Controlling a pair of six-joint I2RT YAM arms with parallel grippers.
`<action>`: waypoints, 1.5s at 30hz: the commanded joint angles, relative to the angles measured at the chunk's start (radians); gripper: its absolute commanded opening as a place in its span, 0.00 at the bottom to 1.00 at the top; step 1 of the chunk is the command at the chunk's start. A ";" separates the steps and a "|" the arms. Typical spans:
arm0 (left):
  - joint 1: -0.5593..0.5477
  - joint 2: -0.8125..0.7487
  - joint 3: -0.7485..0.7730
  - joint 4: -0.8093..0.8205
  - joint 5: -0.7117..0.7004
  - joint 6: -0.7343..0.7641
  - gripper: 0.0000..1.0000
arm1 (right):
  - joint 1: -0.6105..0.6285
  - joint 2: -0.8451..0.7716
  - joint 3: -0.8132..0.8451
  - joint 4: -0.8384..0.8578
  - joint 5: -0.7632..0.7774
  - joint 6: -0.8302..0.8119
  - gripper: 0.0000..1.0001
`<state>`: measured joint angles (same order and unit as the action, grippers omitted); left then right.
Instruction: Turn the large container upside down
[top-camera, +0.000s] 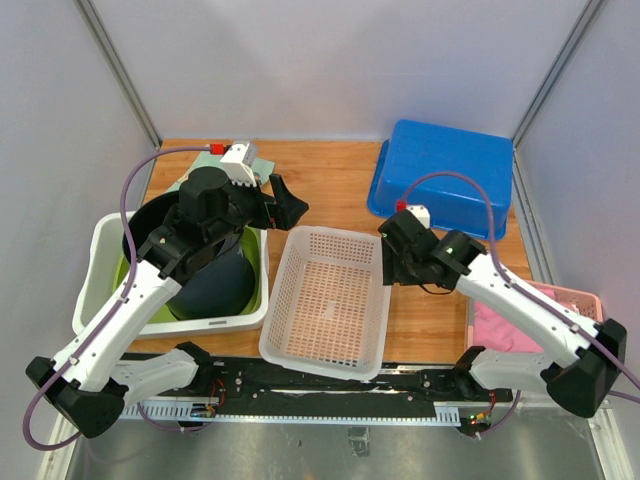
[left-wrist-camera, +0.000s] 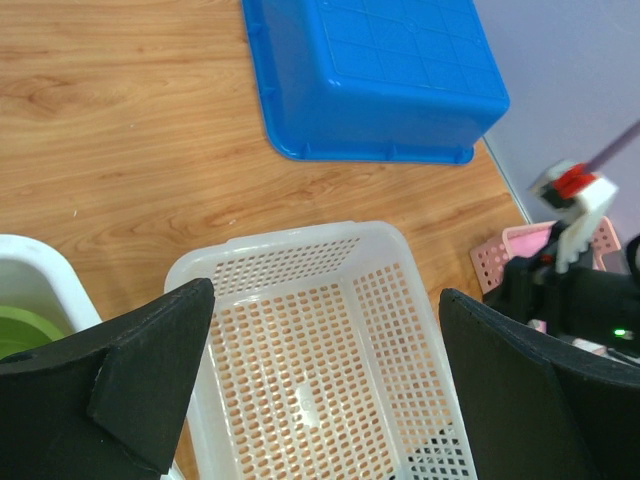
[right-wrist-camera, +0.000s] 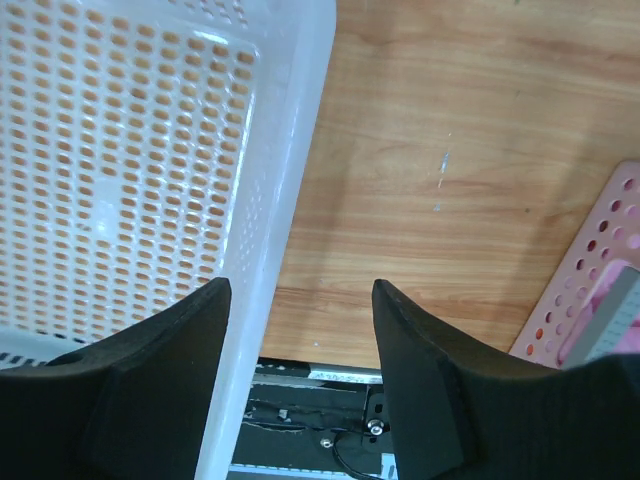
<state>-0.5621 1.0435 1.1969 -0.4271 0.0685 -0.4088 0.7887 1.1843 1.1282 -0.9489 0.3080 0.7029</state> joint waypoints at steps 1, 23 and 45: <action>0.005 -0.014 -0.018 0.021 0.016 0.002 0.99 | 0.020 0.092 -0.083 0.033 -0.059 0.021 0.61; -0.202 0.142 0.011 -0.104 -0.059 0.020 0.99 | -0.056 0.025 0.136 -0.103 0.260 -0.068 0.64; -0.303 0.438 -0.113 -0.020 -0.271 -0.118 0.14 | -0.234 -0.184 0.021 -0.049 0.183 -0.070 0.66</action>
<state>-0.8593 1.5154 1.0554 -0.4747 -0.1669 -0.5415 0.5690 1.0069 1.1610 -1.0004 0.4904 0.6376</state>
